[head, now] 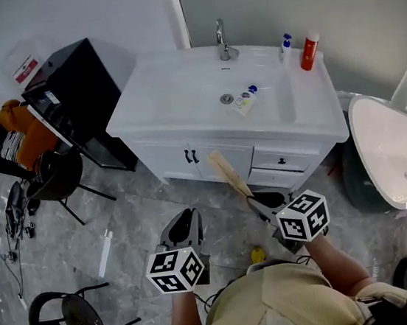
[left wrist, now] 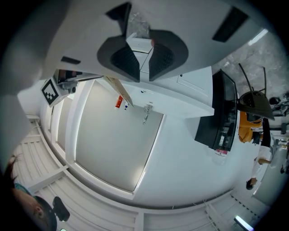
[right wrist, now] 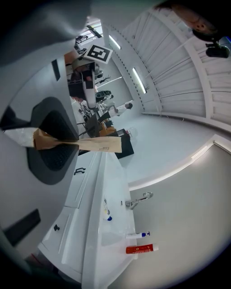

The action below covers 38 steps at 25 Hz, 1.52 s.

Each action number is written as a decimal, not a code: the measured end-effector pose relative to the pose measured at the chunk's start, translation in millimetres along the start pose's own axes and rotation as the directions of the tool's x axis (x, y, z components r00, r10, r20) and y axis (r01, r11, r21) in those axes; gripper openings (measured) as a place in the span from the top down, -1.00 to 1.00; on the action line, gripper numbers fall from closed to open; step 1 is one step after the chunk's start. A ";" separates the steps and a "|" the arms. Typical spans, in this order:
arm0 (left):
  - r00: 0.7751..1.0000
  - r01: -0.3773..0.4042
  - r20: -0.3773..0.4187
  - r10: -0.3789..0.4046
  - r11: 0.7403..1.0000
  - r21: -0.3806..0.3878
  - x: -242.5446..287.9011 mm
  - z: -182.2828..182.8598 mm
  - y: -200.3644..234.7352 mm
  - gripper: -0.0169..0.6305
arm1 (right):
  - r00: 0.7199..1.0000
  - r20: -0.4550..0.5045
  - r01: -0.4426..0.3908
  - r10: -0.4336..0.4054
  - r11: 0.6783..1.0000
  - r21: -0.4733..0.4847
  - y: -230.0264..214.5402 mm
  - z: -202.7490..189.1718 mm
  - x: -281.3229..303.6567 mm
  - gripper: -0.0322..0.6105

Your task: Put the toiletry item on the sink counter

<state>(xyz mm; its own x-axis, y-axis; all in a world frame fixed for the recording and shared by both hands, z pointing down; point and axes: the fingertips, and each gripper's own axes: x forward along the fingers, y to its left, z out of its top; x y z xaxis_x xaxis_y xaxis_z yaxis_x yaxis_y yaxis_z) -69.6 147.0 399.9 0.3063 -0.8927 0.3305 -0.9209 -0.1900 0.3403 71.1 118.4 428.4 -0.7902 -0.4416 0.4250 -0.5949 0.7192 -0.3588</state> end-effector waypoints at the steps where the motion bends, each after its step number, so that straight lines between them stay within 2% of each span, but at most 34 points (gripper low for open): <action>1: 1.000 -0.003 -0.001 0.003 1.000 0.000 4.5 1.9 -0.2 0.65 | 1.000 0.000 -0.003 0.003 1.000 0.000 -4.3 2.7 1.2 0.74; 18: 0.996 -0.093 0.000 0.093 0.996 0.003 66.1 20.9 -5.7 0.69 | 0.998 -0.001 -0.057 0.057 0.998 0.001 -66.2 31.0 16.1 0.74; 27: 0.991 -0.131 -0.017 0.132 0.991 0.006 80.9 27.7 8.4 0.73 | 0.998 -0.002 -0.066 0.066 0.998 -0.002 -76.7 41.2 28.0 0.74; 38: 0.997 -0.076 -0.033 0.076 0.997 0.015 127.5 63.1 44.4 0.73 | 1.000 0.005 -0.018 0.018 1.000 0.013 -95.5 76.6 72.4 0.74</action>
<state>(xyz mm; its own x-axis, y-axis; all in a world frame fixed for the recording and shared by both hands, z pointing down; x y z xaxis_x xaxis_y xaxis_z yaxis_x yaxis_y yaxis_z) -86.6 -1.0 401.6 0.2433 -0.8905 0.3845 -0.9449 -0.1281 0.3011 59.4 -23.4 429.8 -0.8016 -0.4311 0.4142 -0.5823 0.7203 -0.3771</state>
